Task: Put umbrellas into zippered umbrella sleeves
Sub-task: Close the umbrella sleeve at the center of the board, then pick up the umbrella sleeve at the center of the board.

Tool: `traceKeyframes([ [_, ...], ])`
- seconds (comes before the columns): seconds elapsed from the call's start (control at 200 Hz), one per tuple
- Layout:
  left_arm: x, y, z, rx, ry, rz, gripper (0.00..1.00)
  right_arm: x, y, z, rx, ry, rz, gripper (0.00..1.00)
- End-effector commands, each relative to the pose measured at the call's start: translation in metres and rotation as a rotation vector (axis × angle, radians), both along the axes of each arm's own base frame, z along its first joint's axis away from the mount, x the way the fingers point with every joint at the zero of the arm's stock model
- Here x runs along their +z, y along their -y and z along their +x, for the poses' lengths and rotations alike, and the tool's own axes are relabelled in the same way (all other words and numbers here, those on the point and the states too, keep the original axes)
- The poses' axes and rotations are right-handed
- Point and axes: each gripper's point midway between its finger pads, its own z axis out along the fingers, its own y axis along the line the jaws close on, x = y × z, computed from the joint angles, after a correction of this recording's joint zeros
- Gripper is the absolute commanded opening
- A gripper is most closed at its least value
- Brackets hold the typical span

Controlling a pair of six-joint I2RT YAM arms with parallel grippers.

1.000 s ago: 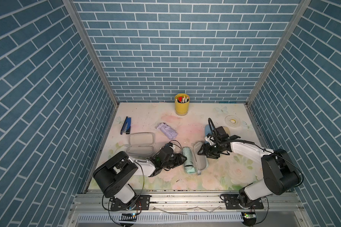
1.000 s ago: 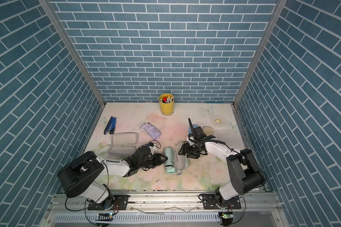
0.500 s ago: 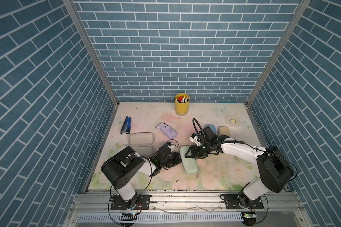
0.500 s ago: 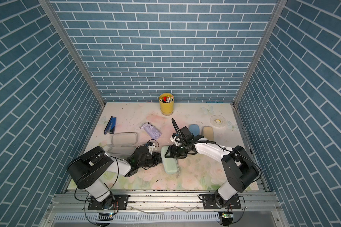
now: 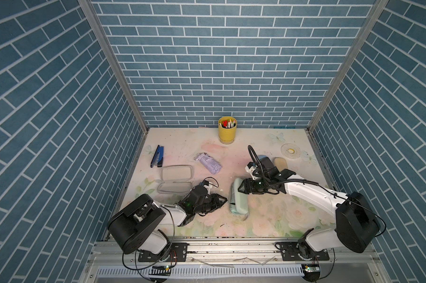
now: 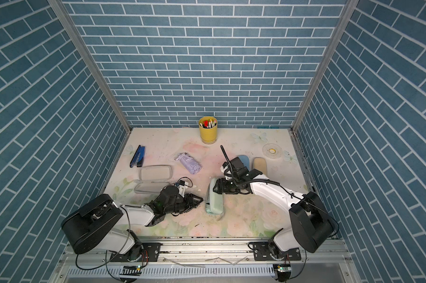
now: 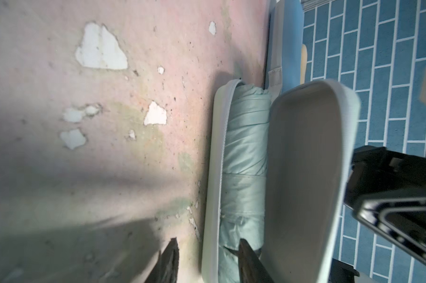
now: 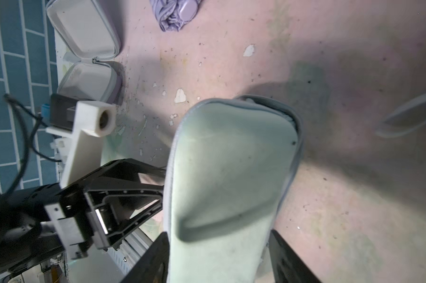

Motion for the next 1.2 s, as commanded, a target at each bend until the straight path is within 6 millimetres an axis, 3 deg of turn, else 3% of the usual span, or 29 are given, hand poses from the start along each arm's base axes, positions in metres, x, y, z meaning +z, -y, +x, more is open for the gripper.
traceKeyframes([
  [0.0, 0.003, -0.009, -0.004, 0.010, 0.007, 0.041, 0.42, -0.009, 0.013, -0.007, -0.039, -0.037, -0.032, 0.65],
  [0.105, 0.014, -0.010, -0.005, -0.030, 0.059, 0.093, 0.50, -0.014, 0.012, -0.003, -0.075, -0.035, -0.020, 0.63],
  [0.21, 0.021, -0.002, -0.009, -0.087, 0.091, 0.096, 0.64, -0.020, 0.008, 0.006, -0.111, -0.036, -0.026, 0.60],
  [0.365, 0.026, 0.015, -0.014, -0.161, 0.130, 0.109, 0.74, -0.038, 0.016, 0.017, -0.207, -0.034, -0.112, 0.57],
  [0.57, 0.001, 0.032, -0.015, -0.245, 0.102, 0.183, 0.74, -0.048, 0.004, 0.023, -0.238, -0.030, -0.137, 0.54],
  [0.7, -0.021, 0.026, -0.016, -0.257, 0.075, 0.249, 0.67, -0.042, 0.015, 0.017, -0.216, -0.032, -0.131, 0.54],
  [0.835, -0.025, 0.028, -0.016, -0.259, 0.067, 0.233, 0.61, -0.025, 0.008, 0.001, -0.102, -0.144, 0.084, 0.68],
  [0.965, -0.024, 0.031, -0.015, -0.262, 0.067, 0.220, 0.54, -0.035, 0.003, -0.013, -0.004, -0.195, 0.132, 0.72],
  [1.195, -0.048, 0.019, -0.022, -0.261, 0.014, 0.248, 0.41, -0.054, -0.003, -0.001, 0.027, -0.222, 0.198, 0.71],
])
